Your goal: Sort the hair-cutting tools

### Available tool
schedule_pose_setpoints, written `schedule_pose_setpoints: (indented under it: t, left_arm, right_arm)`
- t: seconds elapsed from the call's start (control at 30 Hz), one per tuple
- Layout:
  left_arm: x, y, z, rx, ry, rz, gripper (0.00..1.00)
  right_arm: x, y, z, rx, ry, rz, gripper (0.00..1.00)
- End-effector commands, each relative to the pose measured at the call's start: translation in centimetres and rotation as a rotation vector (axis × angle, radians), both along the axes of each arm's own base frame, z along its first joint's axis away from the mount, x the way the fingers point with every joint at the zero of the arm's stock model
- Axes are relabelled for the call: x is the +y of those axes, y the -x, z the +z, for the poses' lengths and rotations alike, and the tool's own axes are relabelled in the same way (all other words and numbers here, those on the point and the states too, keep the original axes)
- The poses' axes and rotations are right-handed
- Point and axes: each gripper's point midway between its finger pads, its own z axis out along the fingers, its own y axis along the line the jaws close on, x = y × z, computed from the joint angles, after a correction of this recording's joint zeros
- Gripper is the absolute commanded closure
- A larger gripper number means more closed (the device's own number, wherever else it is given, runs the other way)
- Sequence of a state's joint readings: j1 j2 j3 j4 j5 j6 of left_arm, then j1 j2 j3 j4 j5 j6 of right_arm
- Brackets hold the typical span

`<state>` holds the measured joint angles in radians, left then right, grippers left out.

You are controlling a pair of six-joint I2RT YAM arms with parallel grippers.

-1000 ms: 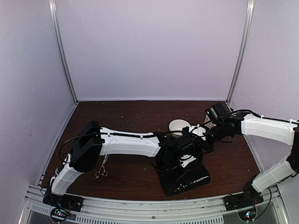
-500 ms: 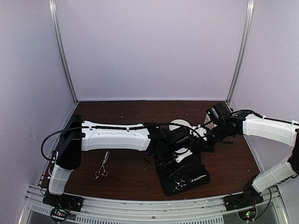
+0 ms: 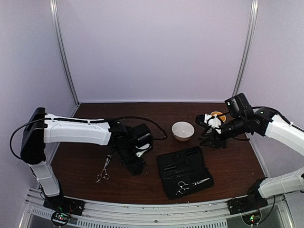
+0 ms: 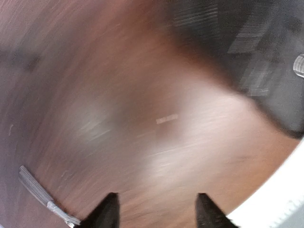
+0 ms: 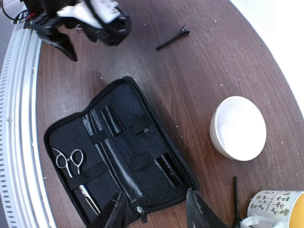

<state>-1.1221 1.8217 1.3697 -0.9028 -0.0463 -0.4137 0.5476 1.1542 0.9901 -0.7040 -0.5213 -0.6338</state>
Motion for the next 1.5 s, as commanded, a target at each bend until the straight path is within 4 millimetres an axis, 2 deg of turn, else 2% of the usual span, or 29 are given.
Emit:
schedule_pose_setpoints:
  t: [0.0,0.07,0.27,0.4,0.53,0.73,0.93,1.1,1.37,1.47]
  left_arm:
    - [5.9,-3.4,1.2,-0.113,0.0,0.245,0.26]
    - [8.3,-4.0,0.5,-0.124,-0.011,0.321,0.23]
    - [14.3,-4.9,-2.6,-0.101,-0.036,0.518,0.23]
    - [15.2,-4.4,-3.4,-0.083,-0.008,0.565,0.21]
    - [15.5,-3.6,-4.6,-0.05,0.058,0.586,0.12]
    - [14.5,-2.3,-5.7,0.036,0.198,0.593,0.12]
    - [13.2,-1.2,-6.3,0.104,0.272,0.577,0.18]
    - [10.2,-0.9,-5.2,0.119,0.344,0.52,0.2]
    - [4.2,0.0,-5.1,0.18,0.366,0.424,0.23]
    - [3.4,0.3,-4.5,0.143,0.344,0.408,0.24]
  right_arm:
    - [-0.2,2.6,1.3,0.048,-0.098,-0.008,0.57]
    - [-0.4,2.9,0.9,0.02,-0.124,-0.014,0.56]
    - [-0.2,3.0,-0.6,0.043,-0.125,-0.008,0.54]
    - [0.0,3.1,-1.4,0.067,-0.115,0.003,0.55]
    - [-0.3,2.9,-1.9,0.058,-0.095,-0.006,0.55]
    - [-0.5,2.8,-2.0,0.058,-0.079,-0.012,0.56]
    - [-0.7,2.8,-0.9,0.041,-0.072,-0.015,0.56]
    - [-0.6,2.9,-0.8,0.06,-0.032,0.016,0.56]
    - [-0.5,2.5,-1.5,0.092,0.039,0.028,0.58]
    - [-0.1,2.4,-1.2,0.095,0.024,0.028,0.58]
